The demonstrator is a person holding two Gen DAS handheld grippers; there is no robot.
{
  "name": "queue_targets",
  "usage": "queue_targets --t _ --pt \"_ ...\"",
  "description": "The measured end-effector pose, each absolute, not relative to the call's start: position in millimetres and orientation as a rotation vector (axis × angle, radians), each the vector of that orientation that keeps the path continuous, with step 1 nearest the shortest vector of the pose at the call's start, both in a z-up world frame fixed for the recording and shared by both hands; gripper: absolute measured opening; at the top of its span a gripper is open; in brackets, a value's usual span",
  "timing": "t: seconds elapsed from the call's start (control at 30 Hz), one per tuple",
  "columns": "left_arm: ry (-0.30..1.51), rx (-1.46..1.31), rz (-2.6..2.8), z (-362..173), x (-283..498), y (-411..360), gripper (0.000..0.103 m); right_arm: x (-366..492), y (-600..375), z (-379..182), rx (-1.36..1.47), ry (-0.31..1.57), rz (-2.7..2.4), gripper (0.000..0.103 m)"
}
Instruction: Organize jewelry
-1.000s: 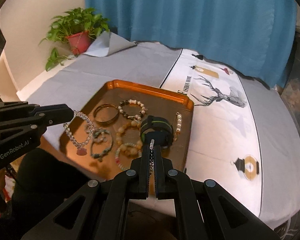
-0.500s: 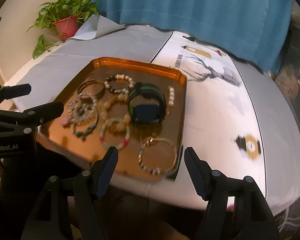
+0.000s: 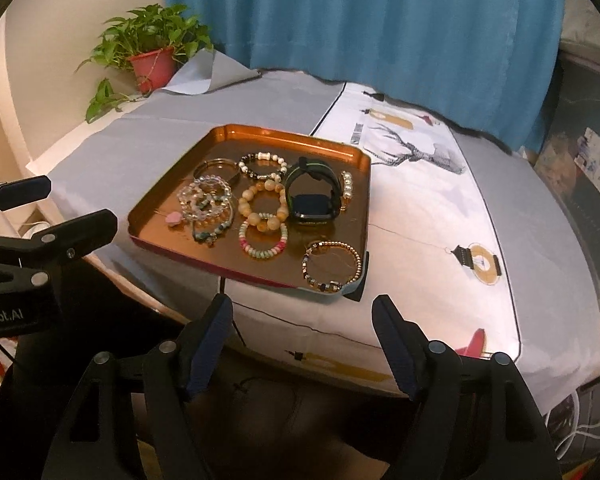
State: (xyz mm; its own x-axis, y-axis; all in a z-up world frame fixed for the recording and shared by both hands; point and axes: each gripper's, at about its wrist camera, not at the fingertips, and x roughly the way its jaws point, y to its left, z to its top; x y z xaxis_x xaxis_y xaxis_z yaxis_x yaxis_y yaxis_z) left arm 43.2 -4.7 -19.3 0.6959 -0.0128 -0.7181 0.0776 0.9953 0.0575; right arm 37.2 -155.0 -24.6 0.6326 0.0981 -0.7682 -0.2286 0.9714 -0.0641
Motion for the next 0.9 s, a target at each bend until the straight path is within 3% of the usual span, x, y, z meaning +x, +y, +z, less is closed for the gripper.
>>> queue_targets --t 0.9 --pt "0.771 0.089 -0.039 -9 22 -8 0.102 18 -152 -15 -0.18 0.842 0.194 0.073"
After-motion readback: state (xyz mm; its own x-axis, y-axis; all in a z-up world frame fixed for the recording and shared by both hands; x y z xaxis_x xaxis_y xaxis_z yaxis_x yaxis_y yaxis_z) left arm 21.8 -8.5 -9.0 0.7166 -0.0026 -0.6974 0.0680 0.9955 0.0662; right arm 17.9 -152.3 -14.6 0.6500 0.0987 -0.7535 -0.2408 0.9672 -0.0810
